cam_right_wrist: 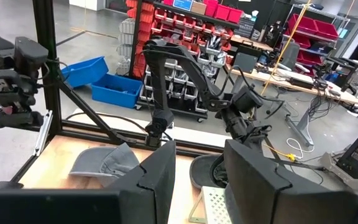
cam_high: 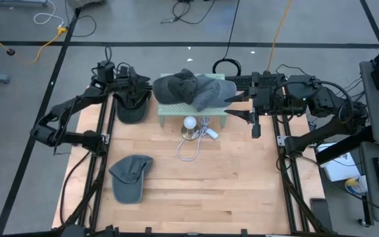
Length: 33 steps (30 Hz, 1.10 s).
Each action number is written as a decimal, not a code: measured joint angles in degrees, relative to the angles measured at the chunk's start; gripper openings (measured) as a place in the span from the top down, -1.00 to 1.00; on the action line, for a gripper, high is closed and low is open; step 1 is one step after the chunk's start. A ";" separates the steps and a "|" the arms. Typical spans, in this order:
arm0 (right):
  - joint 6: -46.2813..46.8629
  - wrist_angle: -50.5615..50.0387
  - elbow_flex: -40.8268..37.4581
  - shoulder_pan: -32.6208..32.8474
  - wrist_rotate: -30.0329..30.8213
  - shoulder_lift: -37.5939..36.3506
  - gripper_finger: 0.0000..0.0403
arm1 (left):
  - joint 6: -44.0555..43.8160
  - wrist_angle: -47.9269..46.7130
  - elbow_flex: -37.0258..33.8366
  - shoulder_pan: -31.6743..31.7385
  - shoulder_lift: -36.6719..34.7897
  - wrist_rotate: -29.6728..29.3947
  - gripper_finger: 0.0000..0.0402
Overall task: Pick & Place hat
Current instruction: Put the right black cap on the shelf, then stack the gray cap on the other gray cap on the shelf
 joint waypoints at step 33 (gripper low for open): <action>1.22 0.14 0.02 -1.89 3.07 0.02 0.36 | 28.50 10.49 -0.02 -25.86 -11.47 -31.13 0.19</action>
